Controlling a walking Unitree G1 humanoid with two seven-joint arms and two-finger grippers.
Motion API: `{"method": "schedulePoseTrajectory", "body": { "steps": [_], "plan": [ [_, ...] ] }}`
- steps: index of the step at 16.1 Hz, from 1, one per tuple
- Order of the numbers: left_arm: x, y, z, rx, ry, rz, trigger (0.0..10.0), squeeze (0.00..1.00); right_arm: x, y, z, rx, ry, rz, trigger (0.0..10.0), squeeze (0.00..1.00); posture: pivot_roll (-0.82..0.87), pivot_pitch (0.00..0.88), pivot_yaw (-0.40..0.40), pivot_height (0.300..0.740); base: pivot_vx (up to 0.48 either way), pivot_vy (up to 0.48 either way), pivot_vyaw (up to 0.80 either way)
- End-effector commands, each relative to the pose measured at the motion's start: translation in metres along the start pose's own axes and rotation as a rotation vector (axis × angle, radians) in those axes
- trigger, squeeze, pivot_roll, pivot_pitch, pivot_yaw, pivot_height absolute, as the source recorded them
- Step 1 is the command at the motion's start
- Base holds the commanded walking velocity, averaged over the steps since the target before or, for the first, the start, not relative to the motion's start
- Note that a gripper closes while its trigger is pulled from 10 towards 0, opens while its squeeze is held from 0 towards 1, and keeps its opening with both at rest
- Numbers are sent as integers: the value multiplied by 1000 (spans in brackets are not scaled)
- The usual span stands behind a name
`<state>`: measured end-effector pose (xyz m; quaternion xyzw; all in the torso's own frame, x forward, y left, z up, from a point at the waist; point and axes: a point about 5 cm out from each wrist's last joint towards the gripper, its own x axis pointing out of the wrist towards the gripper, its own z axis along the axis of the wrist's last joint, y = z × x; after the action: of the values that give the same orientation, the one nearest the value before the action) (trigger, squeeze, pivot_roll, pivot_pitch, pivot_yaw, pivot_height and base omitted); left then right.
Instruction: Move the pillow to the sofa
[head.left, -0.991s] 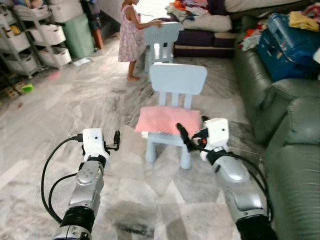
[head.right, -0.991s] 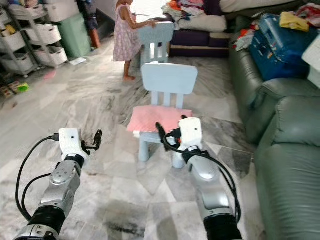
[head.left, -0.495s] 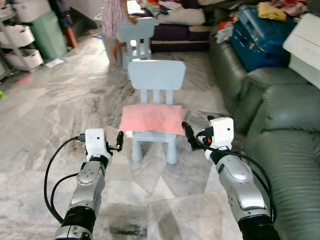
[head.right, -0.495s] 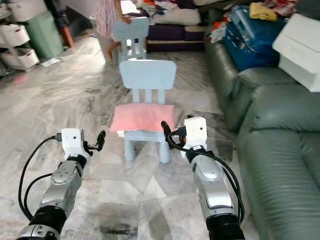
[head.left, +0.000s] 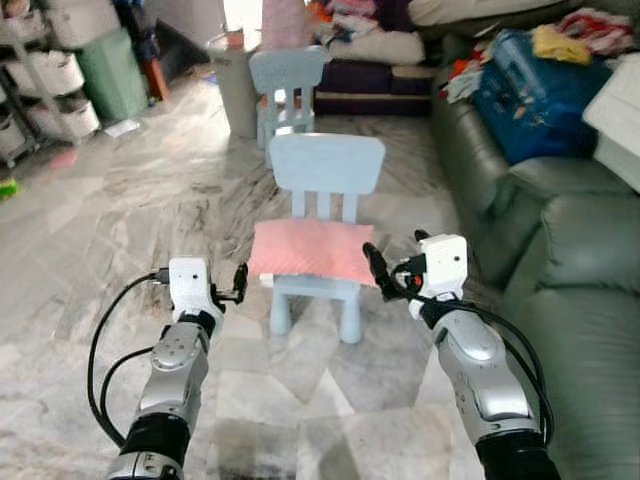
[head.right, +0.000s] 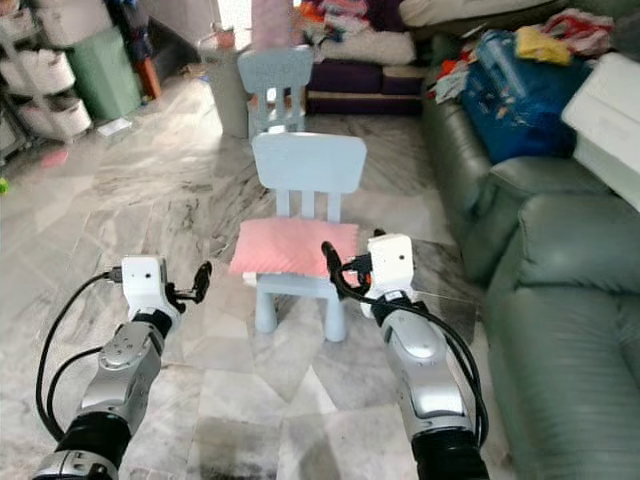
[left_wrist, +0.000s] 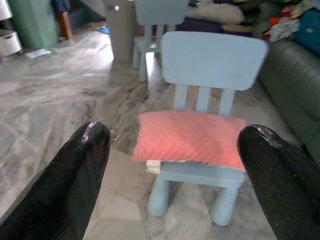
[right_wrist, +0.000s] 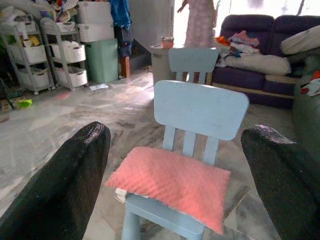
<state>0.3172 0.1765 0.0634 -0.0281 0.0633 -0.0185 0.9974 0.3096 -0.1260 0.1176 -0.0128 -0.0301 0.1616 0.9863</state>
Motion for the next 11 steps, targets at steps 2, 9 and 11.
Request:
{"method": "schedulePoseTrajectory", "body": {
  "steps": [2, 9, 11],
  "plan": [
    [0, 2, 3, 4, -7, 1, 10000, 0, 2, 2, 2, -7, -7, 12, 10000, 0, -154, 0, 37, 740, 420, 0, 0],
    [0, -1, 3, -4, -5, -10, 10000, 0, 2, 1, 2, -10, -8, 14, 10000, 0, -154, 0, 35, 740, 434, 0, 0],
    [0, -1, 3, -8, -4, -7, 10000, 0, 2, 1, 2, -12, -6, 15, 10000, 0, -154, 0, 34, 740, 413, 133, 0]
  ]
}}
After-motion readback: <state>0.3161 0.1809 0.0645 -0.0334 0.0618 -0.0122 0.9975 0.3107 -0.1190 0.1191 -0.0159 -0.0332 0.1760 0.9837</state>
